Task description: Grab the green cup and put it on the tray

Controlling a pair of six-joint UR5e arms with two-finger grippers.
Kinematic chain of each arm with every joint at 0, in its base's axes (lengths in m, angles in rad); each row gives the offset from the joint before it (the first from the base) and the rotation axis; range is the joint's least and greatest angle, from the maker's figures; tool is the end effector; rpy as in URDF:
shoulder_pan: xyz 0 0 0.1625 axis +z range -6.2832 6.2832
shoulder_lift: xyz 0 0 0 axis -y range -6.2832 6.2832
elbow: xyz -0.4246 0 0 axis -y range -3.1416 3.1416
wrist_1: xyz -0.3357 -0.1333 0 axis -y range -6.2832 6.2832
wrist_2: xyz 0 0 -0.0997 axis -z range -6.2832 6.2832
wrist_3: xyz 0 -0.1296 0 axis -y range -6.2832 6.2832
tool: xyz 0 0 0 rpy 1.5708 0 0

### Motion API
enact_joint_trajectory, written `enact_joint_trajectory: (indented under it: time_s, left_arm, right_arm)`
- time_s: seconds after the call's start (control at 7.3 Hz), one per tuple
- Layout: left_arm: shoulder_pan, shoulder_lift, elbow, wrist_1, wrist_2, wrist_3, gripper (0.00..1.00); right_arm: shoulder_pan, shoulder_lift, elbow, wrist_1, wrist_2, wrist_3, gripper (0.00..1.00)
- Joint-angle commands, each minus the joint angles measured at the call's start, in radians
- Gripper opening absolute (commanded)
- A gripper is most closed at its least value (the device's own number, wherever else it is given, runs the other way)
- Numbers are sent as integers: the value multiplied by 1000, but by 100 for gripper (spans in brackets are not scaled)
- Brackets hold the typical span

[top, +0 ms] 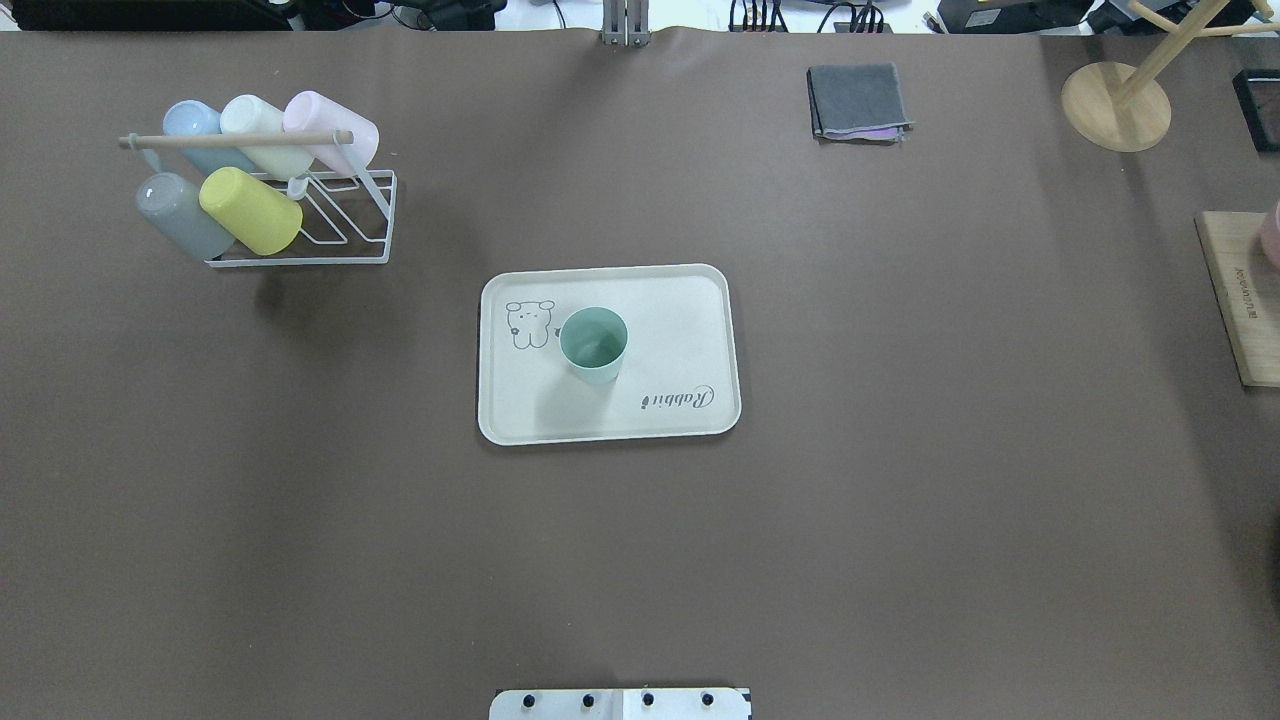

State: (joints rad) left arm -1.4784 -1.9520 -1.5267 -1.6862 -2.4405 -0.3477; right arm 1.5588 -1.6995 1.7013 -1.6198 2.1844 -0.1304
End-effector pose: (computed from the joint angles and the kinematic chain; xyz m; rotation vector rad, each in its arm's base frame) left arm 0.0213 -0.6016 0.4772 0.2263 0.9247 -0.0390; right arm 0.0542 -0.3765 0.6935 -0.0093 -0.6155 -0.1234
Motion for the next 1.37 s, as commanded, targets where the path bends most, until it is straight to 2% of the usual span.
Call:
enact_joint_trajectory:
  time_s: [0.0, 0.14, 0.27, 0.82, 1.23]
  left_arm:
    - [-104, 160, 8, 16, -22, 12, 99]
    - [-111, 279, -25, 16, -23, 141, 98]
    - [-114, 345, -48, 16, -20, 177, 99]
    - [-129, 381, -49, 19, 15, 181, 99]
    - [-143, 369, -64, 124, 41, 210, 99]
  right_arm:
    - [0, 1, -2, 0, 0, 0, 100]
    - [0, 3, 0, 0, 0, 0, 100]
    - [1, 3, 0, 0, 0, 0, 100]
    - [0, 3, 0, 0, 2, 0, 100]
    - [1, 3, 1, 1, 3, -2, 100]
